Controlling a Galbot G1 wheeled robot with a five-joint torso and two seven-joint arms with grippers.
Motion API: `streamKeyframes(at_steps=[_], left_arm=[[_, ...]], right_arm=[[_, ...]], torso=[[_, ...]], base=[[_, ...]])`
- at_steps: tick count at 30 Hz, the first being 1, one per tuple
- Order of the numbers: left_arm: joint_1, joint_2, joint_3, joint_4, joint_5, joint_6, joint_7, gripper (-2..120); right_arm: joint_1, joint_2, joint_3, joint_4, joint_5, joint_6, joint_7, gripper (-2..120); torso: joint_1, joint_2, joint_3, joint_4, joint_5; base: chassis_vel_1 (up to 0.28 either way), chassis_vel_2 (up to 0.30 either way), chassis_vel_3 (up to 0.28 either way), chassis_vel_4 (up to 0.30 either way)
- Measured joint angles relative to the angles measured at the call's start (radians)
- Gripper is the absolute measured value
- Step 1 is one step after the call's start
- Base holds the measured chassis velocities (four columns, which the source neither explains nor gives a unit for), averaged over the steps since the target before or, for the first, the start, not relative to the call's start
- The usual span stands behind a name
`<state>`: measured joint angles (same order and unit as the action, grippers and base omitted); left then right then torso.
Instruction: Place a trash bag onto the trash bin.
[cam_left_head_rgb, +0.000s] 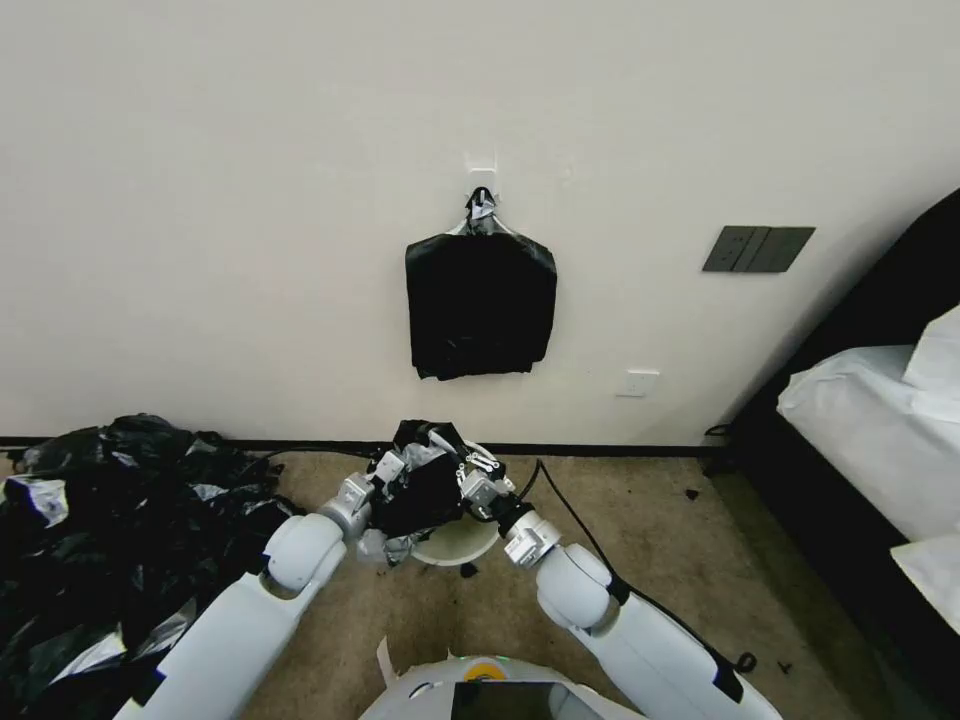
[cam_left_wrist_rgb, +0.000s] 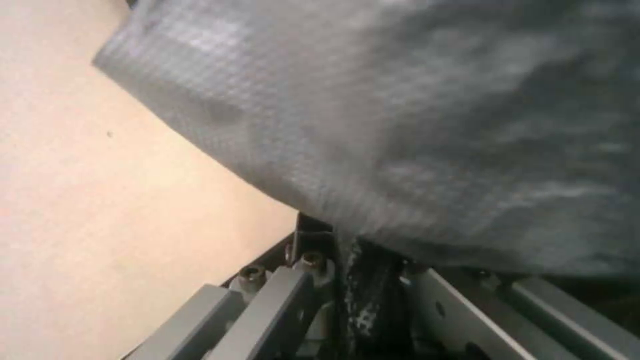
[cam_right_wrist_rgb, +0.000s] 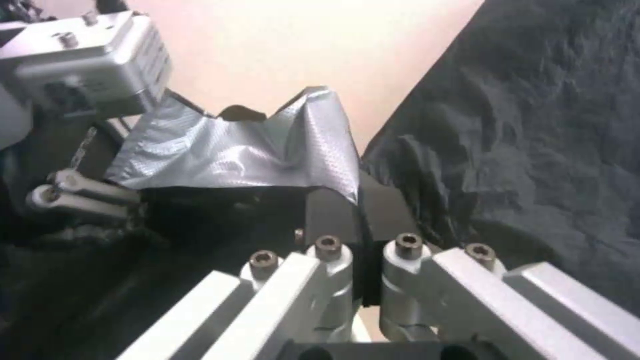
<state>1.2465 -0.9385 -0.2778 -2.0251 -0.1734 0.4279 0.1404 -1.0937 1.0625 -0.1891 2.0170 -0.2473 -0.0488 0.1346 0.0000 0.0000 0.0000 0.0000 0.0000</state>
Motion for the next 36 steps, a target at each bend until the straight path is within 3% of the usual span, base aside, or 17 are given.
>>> streamKeyframes(at_steps=[5,9,12,14,15,18,24,36], left_arm=[[0.009,0.004,-0.012,0.006,0.018,-0.021,0.038,1],[0.019,0.007,-0.029,0.022,0.071,-0.096,0.109,1],[0.026,0.008,-0.049,0.042,0.133,-0.190,0.174,1],[0.030,0.011,-0.073,0.061,0.164,-0.294,0.241,1],[0.030,0.011,-0.073,0.061,0.164,-0.294,0.241,1],[0.024,0.014,-0.110,0.096,0.193,-0.420,0.327,1],[0.006,0.016,-0.174,0.131,0.161,-0.504,0.411,1],[-0.035,0.024,-0.227,0.167,-0.089,-0.474,0.436,1]], right_arm=[[0.021,0.007,0.015,-0.010,0.131,-0.018,0.028,0],[0.042,0.001,0.031,-0.016,0.286,-0.091,0.089,0],[0.054,-0.007,0.037,-0.024,0.451,-0.180,0.168,0],[0.062,-0.014,0.048,-0.039,0.601,-0.250,0.234,0],[0.062,-0.014,0.048,-0.039,0.601,-0.250,0.234,0],[0.061,-0.024,0.068,-0.057,0.685,-0.283,0.258,0],[0.047,-0.039,0.084,-0.067,0.719,-0.318,0.267,0],[0.012,-0.061,0.068,-0.022,0.847,-0.426,0.260,0]], torso=[[0.000,0.000,0.000,0.0001,0.0000],[0.000,0.000,0.000,0.0001,0.0000],[0.000,0.000,0.000,0.0000,0.0000],[0.000,0.000,0.000,0.0001,-0.0001],[0.000,0.000,0.000,0.0001,-0.0001],[0.000,0.000,0.000,0.0000,-0.0001],[0.000,0.000,0.000,0.0001,-0.0001],[0.000,0.000,0.000,0.0001,0.0000]], base=[[0.000,0.000,0.000,0.000],[0.000,0.000,0.000,0.000],[0.000,0.000,0.000,0.000],[0.000,0.000,0.000,0.000],[0.000,0.000,0.000,0.000],[0.000,0.000,0.000,0.000],[0.000,0.000,0.000,0.000],[0.000,0.000,0.000,0.000]])
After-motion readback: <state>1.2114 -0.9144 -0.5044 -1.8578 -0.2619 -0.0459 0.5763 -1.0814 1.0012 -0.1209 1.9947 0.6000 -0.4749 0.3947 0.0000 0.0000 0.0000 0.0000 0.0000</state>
